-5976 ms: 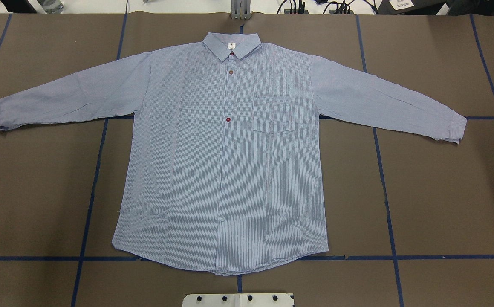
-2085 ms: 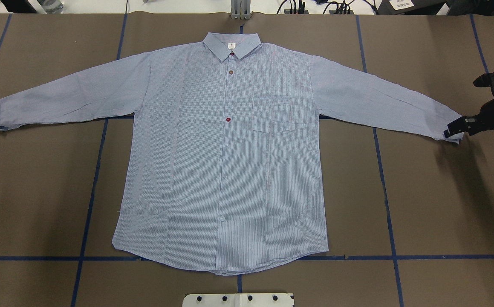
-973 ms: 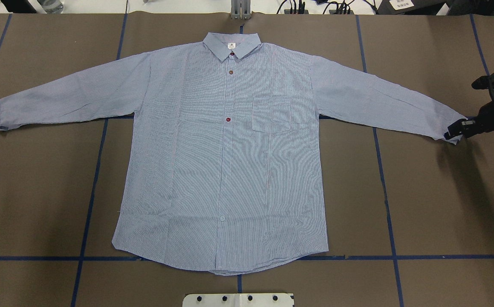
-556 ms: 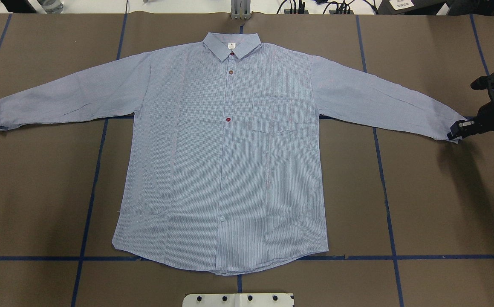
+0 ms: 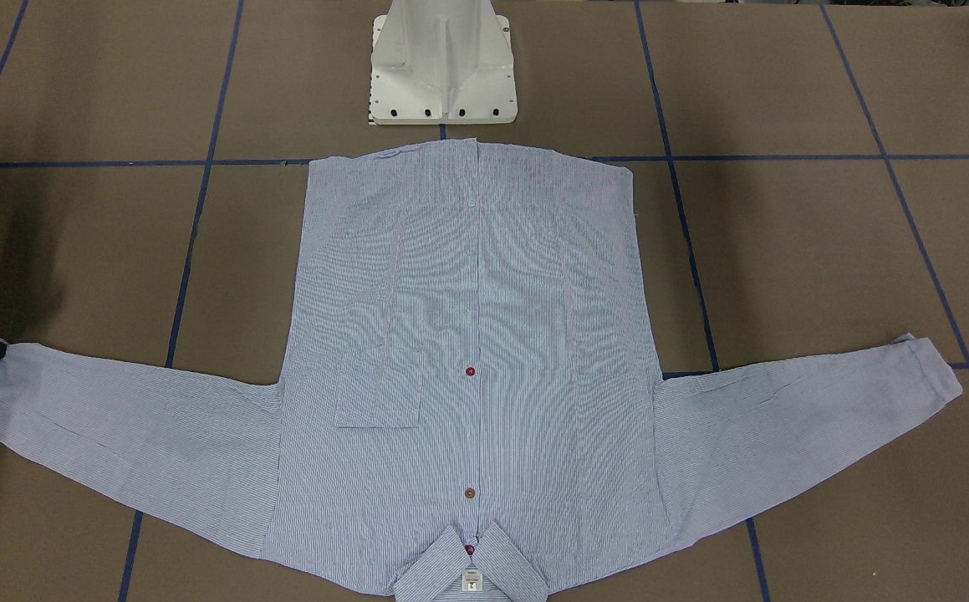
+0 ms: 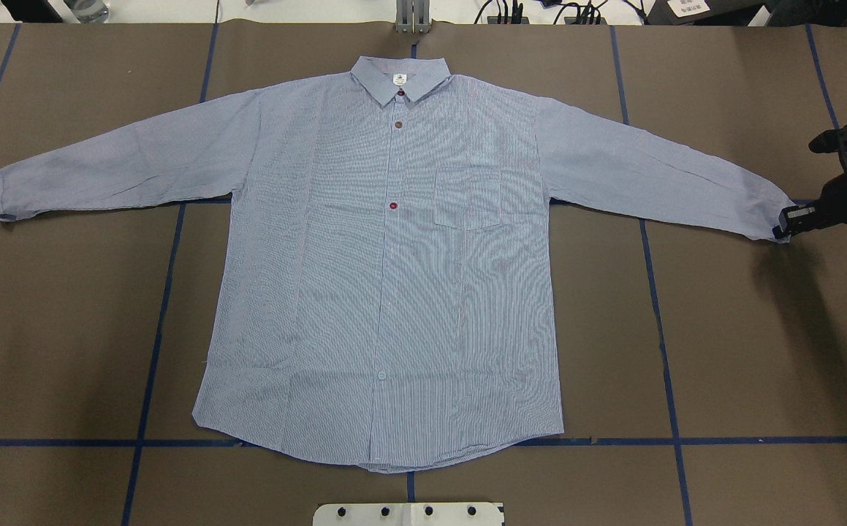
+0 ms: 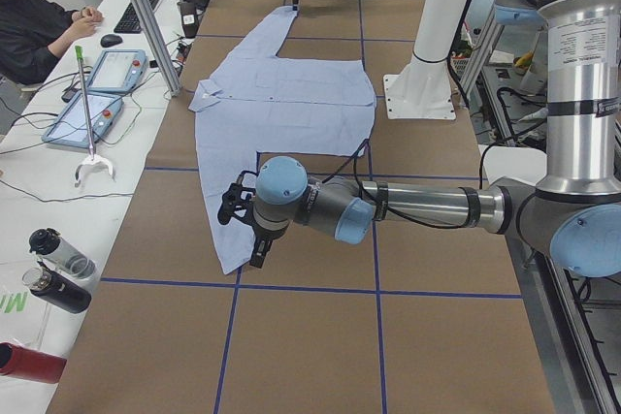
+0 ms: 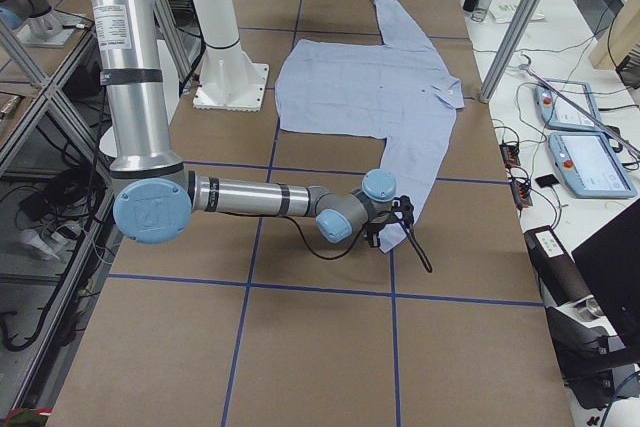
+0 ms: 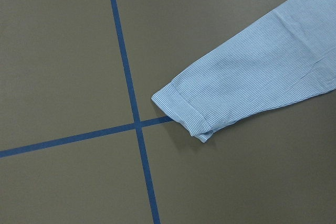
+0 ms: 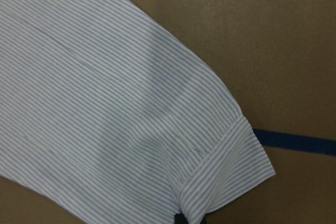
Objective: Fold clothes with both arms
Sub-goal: 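Lower the right gripper onto the cuff of the sleeve nearest it and grasp, then lift the sleeve with the right gripper and lay it across the shirt front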
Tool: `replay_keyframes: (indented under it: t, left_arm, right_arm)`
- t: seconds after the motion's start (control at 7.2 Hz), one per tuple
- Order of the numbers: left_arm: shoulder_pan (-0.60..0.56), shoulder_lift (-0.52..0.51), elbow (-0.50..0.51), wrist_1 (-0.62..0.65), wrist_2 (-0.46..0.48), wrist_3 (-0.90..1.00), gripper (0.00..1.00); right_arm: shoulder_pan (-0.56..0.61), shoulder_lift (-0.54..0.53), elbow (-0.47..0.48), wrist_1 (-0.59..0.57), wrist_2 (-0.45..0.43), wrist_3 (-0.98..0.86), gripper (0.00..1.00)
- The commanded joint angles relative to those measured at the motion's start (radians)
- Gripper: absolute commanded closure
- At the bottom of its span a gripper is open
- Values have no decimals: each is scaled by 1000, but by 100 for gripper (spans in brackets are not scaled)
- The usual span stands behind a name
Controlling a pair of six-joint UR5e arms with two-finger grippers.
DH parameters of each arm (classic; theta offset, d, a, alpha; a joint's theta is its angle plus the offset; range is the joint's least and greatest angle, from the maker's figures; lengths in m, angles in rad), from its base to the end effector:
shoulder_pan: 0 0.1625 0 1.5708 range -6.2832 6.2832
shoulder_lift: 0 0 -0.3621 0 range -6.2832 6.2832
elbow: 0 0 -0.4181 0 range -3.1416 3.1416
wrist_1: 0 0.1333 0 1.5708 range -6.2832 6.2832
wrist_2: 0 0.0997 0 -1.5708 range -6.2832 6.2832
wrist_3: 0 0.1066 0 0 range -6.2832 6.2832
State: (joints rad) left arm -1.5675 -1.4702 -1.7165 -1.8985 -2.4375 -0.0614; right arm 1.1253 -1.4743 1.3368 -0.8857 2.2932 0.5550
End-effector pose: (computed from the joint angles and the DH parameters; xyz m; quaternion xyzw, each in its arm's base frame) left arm -0.0504 -0.4995 0.5319 0.1548 0.4179 0.0519 0.8937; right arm -0.1914 -0.5467 0.5966 0.0588 -0.4199 -0.0461 0.9045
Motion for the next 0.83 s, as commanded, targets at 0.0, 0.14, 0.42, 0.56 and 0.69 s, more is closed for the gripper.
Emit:
replay_keyframes:
  t: [0.0, 0.14, 0.42, 0.56, 0.69]
  left_arm:
    - [0, 1, -2, -1, 0, 0, 1]
    - [0, -1, 0, -1, 0, 0, 1]
    - [-2, 1, -6, 1, 0, 0, 1]
    - [-2, 1, -8, 1, 0, 0, 1]
    - [-3, 1, -9, 1, 0, 0, 1]
  right_arm:
    - [31, -24, 101, -4, 14, -1, 100]
    - [42, -21, 167, -10, 46, 0, 100]
    - [39, 68, 249, -10, 45, 14, 100]
    - [7, 165, 248, -34, 46, 61, 100]
    - [-24, 255, 242, -59, 51, 106, 100]
